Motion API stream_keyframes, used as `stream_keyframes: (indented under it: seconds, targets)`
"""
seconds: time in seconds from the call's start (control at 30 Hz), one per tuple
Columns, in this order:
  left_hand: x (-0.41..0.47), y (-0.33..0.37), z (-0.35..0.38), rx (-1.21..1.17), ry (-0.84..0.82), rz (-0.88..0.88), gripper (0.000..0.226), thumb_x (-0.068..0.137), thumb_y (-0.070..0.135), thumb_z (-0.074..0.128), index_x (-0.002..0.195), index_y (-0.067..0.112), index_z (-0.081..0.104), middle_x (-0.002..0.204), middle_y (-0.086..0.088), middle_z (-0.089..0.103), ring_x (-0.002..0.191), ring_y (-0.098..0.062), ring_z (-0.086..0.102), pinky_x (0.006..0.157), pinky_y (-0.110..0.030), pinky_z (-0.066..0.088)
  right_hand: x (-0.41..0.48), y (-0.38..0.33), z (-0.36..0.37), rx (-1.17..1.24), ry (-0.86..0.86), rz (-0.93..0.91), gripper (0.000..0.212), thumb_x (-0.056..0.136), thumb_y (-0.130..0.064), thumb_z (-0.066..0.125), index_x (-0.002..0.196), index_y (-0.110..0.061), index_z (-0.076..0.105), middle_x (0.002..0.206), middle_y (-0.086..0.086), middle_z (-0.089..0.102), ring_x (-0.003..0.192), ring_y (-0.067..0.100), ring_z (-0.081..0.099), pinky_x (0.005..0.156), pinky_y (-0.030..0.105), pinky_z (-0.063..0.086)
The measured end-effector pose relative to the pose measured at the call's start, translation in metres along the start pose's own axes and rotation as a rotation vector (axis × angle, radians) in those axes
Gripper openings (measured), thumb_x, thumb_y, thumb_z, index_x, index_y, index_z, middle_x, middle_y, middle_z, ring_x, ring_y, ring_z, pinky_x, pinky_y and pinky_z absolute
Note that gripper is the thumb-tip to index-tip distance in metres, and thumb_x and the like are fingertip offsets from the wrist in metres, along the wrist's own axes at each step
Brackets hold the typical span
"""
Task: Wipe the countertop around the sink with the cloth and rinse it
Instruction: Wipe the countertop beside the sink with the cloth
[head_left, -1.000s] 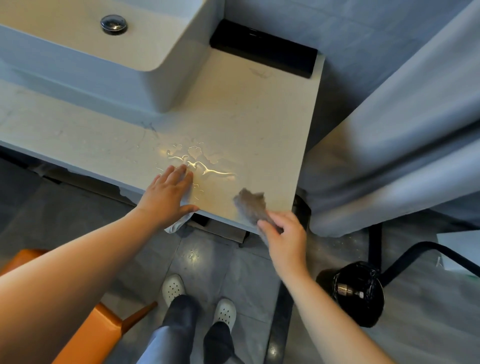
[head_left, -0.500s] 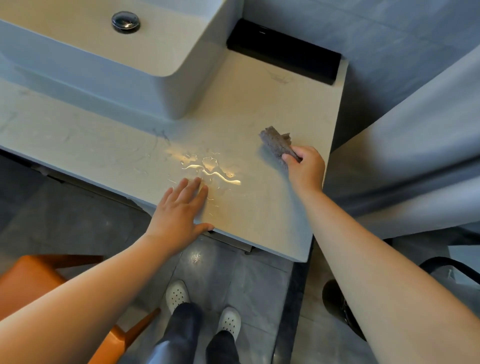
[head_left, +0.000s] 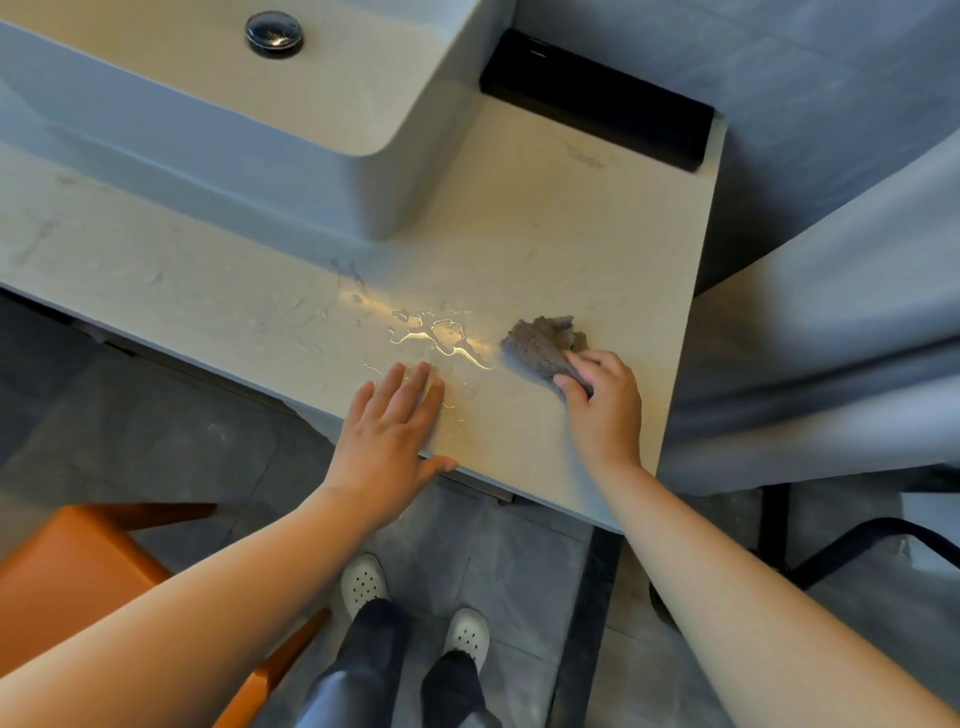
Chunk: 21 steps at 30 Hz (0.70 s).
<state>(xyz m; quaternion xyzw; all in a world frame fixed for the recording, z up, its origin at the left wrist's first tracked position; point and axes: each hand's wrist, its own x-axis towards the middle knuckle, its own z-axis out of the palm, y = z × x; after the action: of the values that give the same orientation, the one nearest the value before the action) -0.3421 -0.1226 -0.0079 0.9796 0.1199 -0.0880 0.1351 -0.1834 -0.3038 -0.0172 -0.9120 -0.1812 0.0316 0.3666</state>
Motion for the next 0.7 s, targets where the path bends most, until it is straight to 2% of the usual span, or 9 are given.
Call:
stream_keyframes:
  seconds: [0.1,0.23,0.3,0.4,0.57,0.7]
  targets:
    - [0.0,-0.002,-0.001,-0.003,-0.018,0.008,0.087,0.088,0.063,0.042,0.152,0.02,0.001,0.16,-0.001,-0.009,0.146,-0.025,-0.011,0.119,-0.042,-0.002,-0.031,-0.005,0.0,0.009,-0.032,-0.011,0.032,0.086,-0.011,0.065,0.118,-0.012,0.066,0.107,-0.001,0.061,0.1,0.016,0.052,0.085,0.023,0.043]
    - [-0.006,-0.018,-0.011,-0.136,-0.018,0.083,0.089,0.087,0.056,0.052,0.152,0.02,0.001,0.16,0.001,-0.003,0.146,-0.017,-0.005,0.119,-0.036,0.0,-0.072,-0.012,0.001,0.018,-0.054,-0.023,0.033,0.086,-0.011,0.066,0.119,-0.015,0.066,0.109,-0.003,0.061,0.101,0.011,0.051,0.086,0.018,0.041]
    - [-0.011,-0.033,-0.016,-0.109,0.011,0.092,0.086,0.088,0.056,0.048,0.152,0.02,0.004,0.159,0.001,0.002,0.146,-0.017,-0.002,0.12,-0.038,0.003,-0.091,-0.016,0.003,0.028,-0.058,-0.024,0.034,0.085,-0.01,0.067,0.119,-0.015,0.066,0.108,-0.004,0.061,0.1,0.012,0.052,0.086,0.017,0.039]
    - [-0.015,-0.05,-0.021,-0.035,0.035,-0.011,0.085,0.087,0.06,0.044,0.152,0.018,0.01,0.16,-0.003,0.007,0.147,-0.024,0.0,0.119,-0.041,0.003,-0.114,-0.022,0.005,0.052,-0.107,-0.017,0.034,0.085,-0.01,0.068,0.118,-0.018,0.067,0.106,-0.007,0.061,0.099,0.011,0.052,0.087,0.019,0.042]
    - [-0.015,-0.057,-0.025,-0.003,-0.047,-0.157,0.089,0.086,0.065,0.04,0.152,0.017,0.004,0.16,-0.01,-0.007,0.146,-0.031,-0.008,0.118,-0.047,0.002,-0.118,-0.043,-0.004,0.161,-0.263,0.096,0.028,0.087,-0.013,0.066,0.114,-0.018,0.069,0.099,-0.01,0.061,0.097,0.006,0.057,0.086,0.015,0.046]
    - [-0.007,-0.062,-0.026,0.047,-0.064,-0.186,0.097,0.083,0.071,0.035,0.152,0.015,-0.003,0.159,-0.01,-0.013,0.145,-0.033,-0.012,0.118,-0.051,0.001,-0.083,-0.057,-0.014,0.172,-0.138,0.078,0.025,0.084,-0.012,0.068,0.109,-0.016,0.071,0.094,-0.006,0.06,0.086,0.0,0.055,0.075,0.004,0.039]
